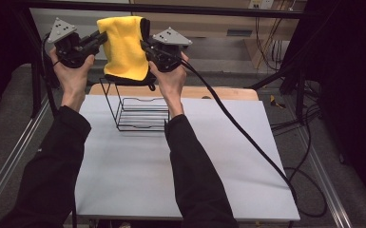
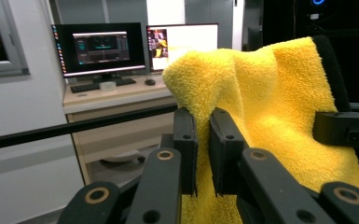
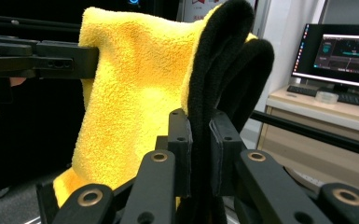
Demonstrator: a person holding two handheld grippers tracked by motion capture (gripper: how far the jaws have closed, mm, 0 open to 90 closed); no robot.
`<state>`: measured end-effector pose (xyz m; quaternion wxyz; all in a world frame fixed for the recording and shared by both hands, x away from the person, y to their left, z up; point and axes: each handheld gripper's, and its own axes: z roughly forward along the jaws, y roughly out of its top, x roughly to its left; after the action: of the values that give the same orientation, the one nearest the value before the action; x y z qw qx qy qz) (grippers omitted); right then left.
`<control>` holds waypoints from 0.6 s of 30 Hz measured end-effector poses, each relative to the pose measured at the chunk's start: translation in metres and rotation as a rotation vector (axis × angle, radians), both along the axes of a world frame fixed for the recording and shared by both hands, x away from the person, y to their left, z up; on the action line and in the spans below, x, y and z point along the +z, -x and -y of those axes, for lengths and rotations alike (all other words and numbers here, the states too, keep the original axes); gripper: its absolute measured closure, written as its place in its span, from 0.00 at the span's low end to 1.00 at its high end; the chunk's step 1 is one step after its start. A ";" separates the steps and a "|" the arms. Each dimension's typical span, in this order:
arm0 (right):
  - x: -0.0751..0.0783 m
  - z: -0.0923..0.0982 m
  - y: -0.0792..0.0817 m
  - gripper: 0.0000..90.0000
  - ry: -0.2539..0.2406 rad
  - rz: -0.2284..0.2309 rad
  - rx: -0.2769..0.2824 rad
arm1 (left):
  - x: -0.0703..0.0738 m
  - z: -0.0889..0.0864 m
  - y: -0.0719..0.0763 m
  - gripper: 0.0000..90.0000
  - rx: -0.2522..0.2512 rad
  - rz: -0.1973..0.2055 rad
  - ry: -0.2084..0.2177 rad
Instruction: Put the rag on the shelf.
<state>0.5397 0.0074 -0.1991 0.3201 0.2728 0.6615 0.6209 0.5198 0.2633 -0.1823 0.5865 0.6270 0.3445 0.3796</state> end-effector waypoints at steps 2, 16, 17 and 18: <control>-0.005 0.002 0.000 0.90 0.009 -0.003 -0.002 | -0.004 0.002 0.001 0.91 -0.007 -0.005 -0.015; 0.015 0.003 -0.014 0.90 -0.003 0.036 -0.006 | 0.010 -0.002 -0.005 0.91 0.033 0.035 0.003; 0.013 0.003 -0.015 0.90 -0.001 0.030 -0.004 | 0.008 -0.002 -0.006 0.91 0.034 0.035 -0.001; 0.011 0.002 -0.017 0.90 0.010 0.029 -0.006 | 0.005 -0.003 -0.007 0.91 0.037 0.029 -0.010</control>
<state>0.5564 0.0050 -0.1881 0.3329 0.2642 0.6592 0.6203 0.5263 0.2658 -0.1774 0.5812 0.6180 0.3455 0.4012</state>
